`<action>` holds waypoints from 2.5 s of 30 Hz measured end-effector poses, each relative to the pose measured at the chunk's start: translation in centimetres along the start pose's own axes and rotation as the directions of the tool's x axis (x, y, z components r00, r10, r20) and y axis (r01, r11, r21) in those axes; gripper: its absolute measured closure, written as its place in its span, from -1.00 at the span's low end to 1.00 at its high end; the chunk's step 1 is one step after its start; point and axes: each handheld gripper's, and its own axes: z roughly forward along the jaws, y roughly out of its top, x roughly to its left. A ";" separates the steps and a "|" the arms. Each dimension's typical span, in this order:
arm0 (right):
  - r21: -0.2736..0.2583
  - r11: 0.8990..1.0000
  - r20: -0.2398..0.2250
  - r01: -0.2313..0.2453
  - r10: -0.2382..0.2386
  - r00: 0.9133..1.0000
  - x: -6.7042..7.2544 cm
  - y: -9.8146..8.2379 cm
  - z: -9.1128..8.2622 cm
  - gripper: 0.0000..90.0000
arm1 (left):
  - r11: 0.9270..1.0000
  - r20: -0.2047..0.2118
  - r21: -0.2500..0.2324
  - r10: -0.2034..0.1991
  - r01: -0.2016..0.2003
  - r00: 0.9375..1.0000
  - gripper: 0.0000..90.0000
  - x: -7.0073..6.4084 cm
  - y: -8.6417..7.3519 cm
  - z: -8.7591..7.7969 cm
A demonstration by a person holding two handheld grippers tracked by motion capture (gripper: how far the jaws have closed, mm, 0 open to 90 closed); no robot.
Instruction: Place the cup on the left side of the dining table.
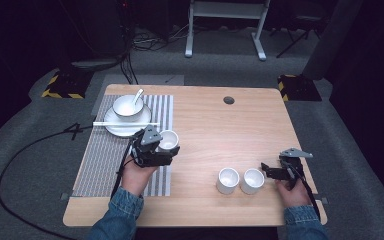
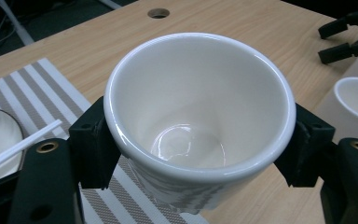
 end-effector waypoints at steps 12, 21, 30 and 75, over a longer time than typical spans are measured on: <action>0.000 1.000 0.000 0.000 0.000 1.000 0.0 0.0 0.0 -0.67 | 0.997 -0.108 -0.056 -0.053 0.047 0.993 -0.39 3.0 0.0 -0.4; 0.000 1.000 0.000 0.000 0.000 1.000 0.0 0.0 0.0 -0.67 | 0.991 -0.174 -0.091 -0.113 0.098 0.978 -0.39 5.0 -0.4 0.4; 0.000 1.000 0.000 0.000 0.000 1.000 0.0 0.0 0.0 -0.67 | 0.982 -0.199 -0.106 -0.173 0.154 0.965 -0.39 6.7 -1.1 1.8; 0.000 1.000 0.000 0.000 0.000 1.000 0.0 0.0 0.0 -0.67 | 0.974 -0.206 0.059 -0.204 0.221 0.957 -0.40 8.6 -6.0 7.3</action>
